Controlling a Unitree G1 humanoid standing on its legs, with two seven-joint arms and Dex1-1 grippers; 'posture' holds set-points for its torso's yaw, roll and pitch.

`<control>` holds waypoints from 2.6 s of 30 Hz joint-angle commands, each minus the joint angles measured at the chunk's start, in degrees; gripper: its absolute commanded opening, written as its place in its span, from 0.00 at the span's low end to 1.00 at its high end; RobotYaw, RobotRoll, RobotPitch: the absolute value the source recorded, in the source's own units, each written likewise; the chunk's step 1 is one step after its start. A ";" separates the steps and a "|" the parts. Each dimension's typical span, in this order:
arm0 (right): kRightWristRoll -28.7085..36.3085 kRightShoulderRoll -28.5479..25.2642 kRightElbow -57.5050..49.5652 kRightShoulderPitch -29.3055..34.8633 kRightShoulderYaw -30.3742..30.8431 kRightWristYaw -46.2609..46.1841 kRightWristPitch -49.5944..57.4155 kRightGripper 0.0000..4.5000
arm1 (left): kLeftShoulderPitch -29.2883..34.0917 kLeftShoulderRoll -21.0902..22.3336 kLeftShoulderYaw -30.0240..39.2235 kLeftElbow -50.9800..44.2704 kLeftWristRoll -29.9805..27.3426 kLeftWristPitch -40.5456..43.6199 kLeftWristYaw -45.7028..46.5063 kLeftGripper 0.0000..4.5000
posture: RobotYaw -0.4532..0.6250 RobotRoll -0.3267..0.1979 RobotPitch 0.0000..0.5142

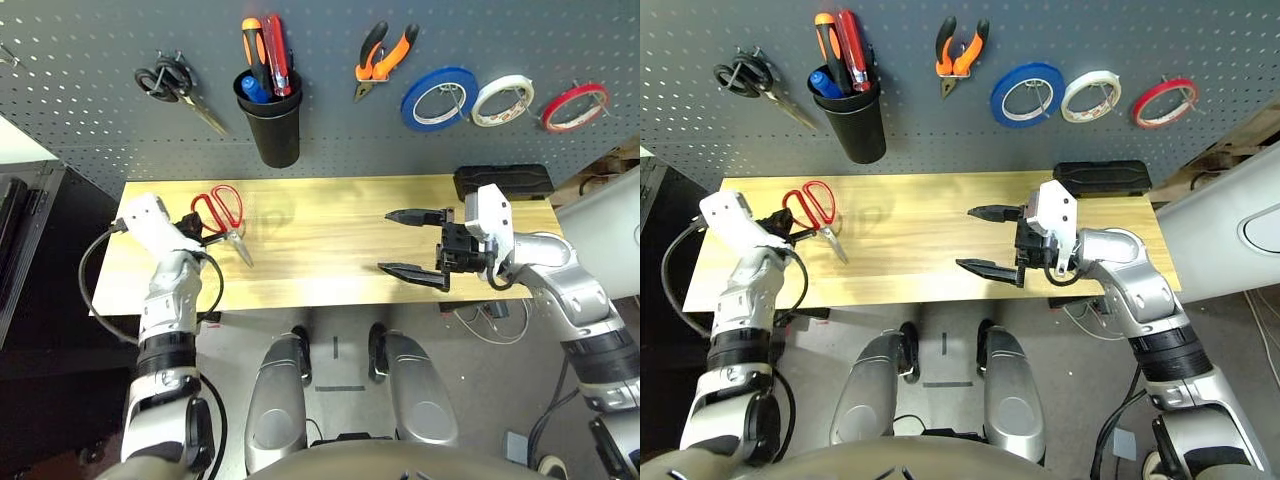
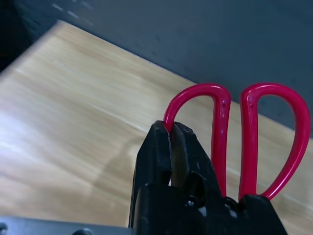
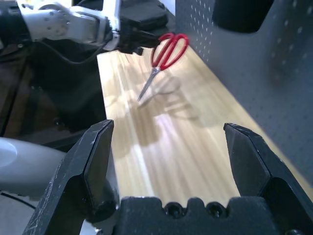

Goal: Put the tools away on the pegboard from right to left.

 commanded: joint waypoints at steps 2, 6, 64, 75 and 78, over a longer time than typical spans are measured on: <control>5.37 1.08 3.59 -2.06 -3.41 5.78 -0.72 1.00 | 2.86 1.47 3.35 -7.72 -1.72 3.89 1.23 0.01 | 0.54 0.62 0.22; 6.95 0.47 5.40 -4.32 -4.40 9.56 0.22 1.00 | 3.04 2.42 4.89 -12.04 -2.70 5.50 1.22 0.01 | 0.57 0.62 0.19; 14.58 -2.67 -7.44 0.70 -13.17 6.19 6.15 1.00 | -15.87 2.30 -2.20 1.73 -2.39 -5.55 -4.43 0.01 | 0.38 0.62 0.15; 14.27 -1.95 -6.85 0.13 -12.28 6.32 5.99 1.00 | -13.94 3.10 -1.17 0.90 -2.28 -5.06 -3.92 0.01 | 0.39 0.62 0.16; 14.29 -1.86 -6.88 0.06 -12.19 6.33 6.06 1.00 | -13.78 3.14 -1.19 0.64 -2.26 -4.99 -3.84 0.01 | 0.39 0.62 0.16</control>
